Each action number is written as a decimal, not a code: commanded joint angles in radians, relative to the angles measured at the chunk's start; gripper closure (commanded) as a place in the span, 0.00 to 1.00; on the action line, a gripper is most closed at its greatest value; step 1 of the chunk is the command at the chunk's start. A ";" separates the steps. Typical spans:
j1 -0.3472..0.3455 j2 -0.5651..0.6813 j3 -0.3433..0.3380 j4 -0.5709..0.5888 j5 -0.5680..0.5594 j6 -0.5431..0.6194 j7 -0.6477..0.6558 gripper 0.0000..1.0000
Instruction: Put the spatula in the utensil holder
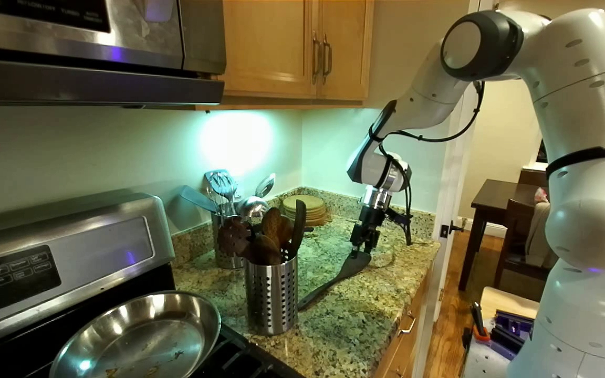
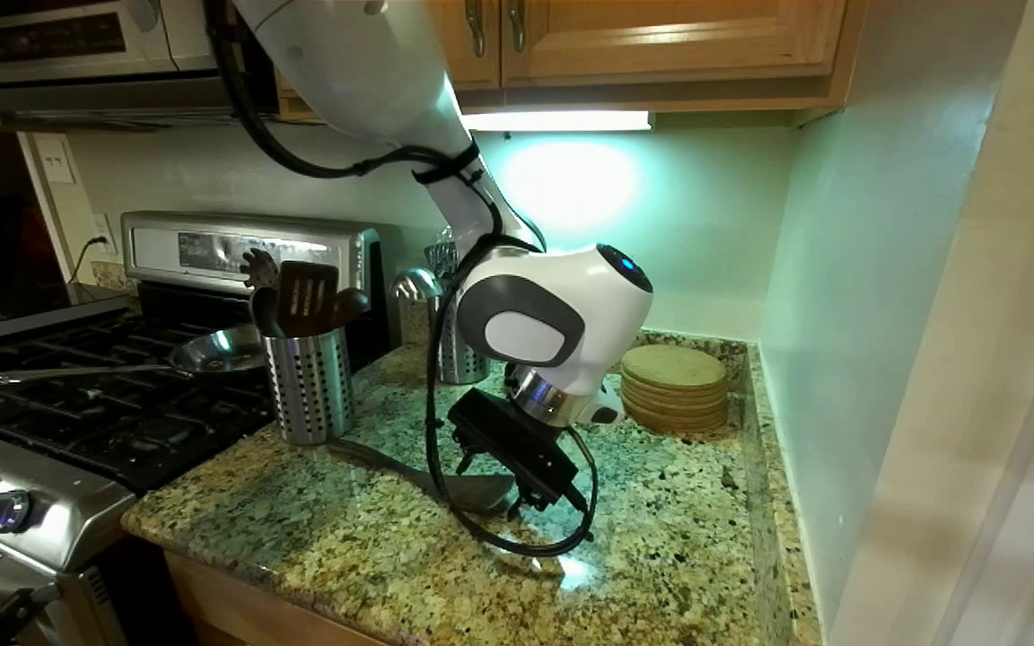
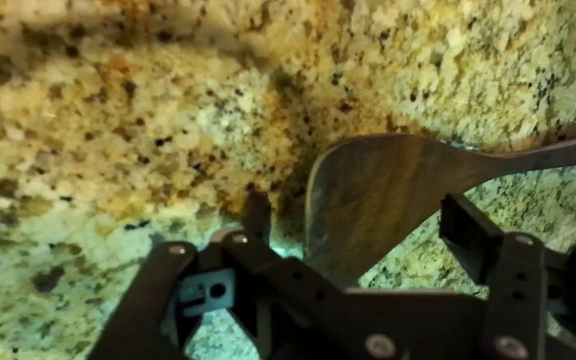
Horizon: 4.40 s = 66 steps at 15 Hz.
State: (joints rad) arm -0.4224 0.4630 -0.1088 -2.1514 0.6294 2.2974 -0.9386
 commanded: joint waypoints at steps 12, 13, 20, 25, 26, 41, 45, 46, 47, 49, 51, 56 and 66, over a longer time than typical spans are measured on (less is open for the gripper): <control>-0.022 -0.004 0.019 0.010 0.024 -0.056 -0.042 0.89; -0.025 -0.005 0.017 0.014 0.032 -0.070 -0.045 0.90; -0.032 -0.037 -0.006 0.009 0.041 -0.117 -0.051 0.89; -0.036 -0.091 -0.021 0.002 0.046 -0.137 -0.079 0.89; -0.036 -0.099 -0.025 0.001 0.048 -0.135 -0.084 0.89; 0.028 -0.431 -0.125 -0.082 -0.011 0.114 -0.066 0.94; 0.077 -0.511 -0.120 -0.146 -0.117 0.312 -0.019 0.94; 0.088 -0.523 -0.118 -0.164 -0.163 0.358 0.002 0.94; 0.100 -0.538 -0.117 -0.184 -0.217 0.403 0.032 0.95; 0.117 -0.564 -0.118 -0.222 -0.331 0.466 0.096 0.96; 0.102 -0.514 -0.106 -0.164 -0.299 0.430 0.072 0.93; 0.110 -0.537 -0.107 -0.195 -0.347 0.456 0.099 0.93; 0.107 -0.641 -0.104 -0.250 -0.388 0.451 0.039 0.96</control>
State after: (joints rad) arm -0.3125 -0.0783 -0.2129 -2.3465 0.2788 2.7538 -0.8574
